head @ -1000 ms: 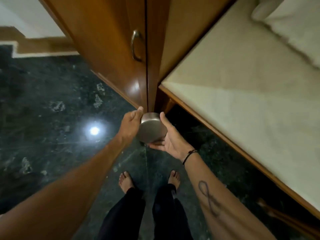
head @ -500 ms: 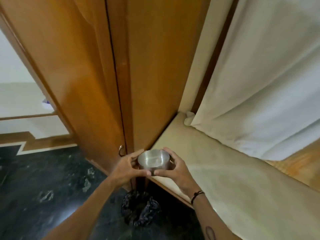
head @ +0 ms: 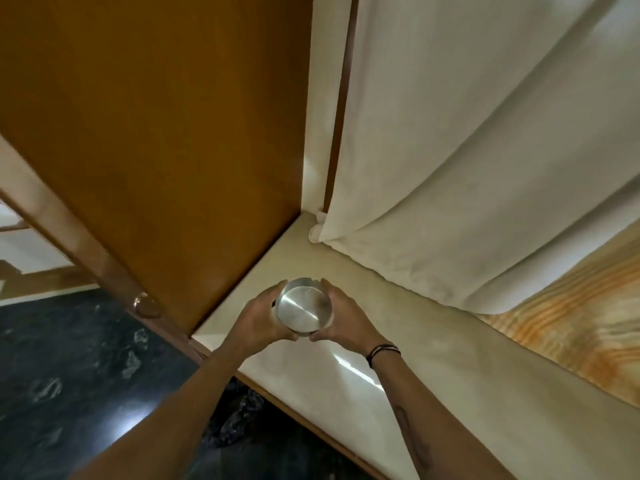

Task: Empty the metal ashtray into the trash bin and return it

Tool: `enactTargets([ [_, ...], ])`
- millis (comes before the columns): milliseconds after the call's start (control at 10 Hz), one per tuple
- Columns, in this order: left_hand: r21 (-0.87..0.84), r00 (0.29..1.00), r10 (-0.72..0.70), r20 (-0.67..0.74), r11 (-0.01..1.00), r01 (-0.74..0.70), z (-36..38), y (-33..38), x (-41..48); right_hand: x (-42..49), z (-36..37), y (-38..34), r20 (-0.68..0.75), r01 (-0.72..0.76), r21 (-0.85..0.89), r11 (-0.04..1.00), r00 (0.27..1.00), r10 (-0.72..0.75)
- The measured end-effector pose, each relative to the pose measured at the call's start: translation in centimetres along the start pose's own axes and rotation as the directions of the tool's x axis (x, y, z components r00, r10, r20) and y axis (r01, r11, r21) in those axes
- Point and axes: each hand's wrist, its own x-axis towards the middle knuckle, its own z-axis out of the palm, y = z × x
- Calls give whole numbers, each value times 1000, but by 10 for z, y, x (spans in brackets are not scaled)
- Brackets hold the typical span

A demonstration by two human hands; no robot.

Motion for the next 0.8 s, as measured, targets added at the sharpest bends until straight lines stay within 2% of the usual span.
enactTargets([
  [200, 101, 998, -67, 21, 993, 65, 38, -28, 35, 34, 19, 40, 43, -64, -63, 996, 997, 66],
  [400, 213, 995, -68, 79, 976, 49, 59, -72, 54, 46, 49, 61, 65, -159, -28, 987, 985, 161],
  [500, 217, 993, -73, 94, 975, 51, 61, -84, 54, 48, 58, 68, 75, -175, -81, 981, 981, 181],
  [600, 221, 977, -122, 178, 972, 81, 55, -79, 50, 47, 60, 68, 88, -145, -178, 973, 983, 163],
  [700, 245, 960, -73, 270, 969, 5, 48, -77, 57, 47, 56, 69, 129, -107, -221, 969, 982, 138],
  [800, 361, 969, -57, 242, 932, -35, 30, -60, 59, 46, 45, 62, 71, -45, -367, 929, 995, 76],
])
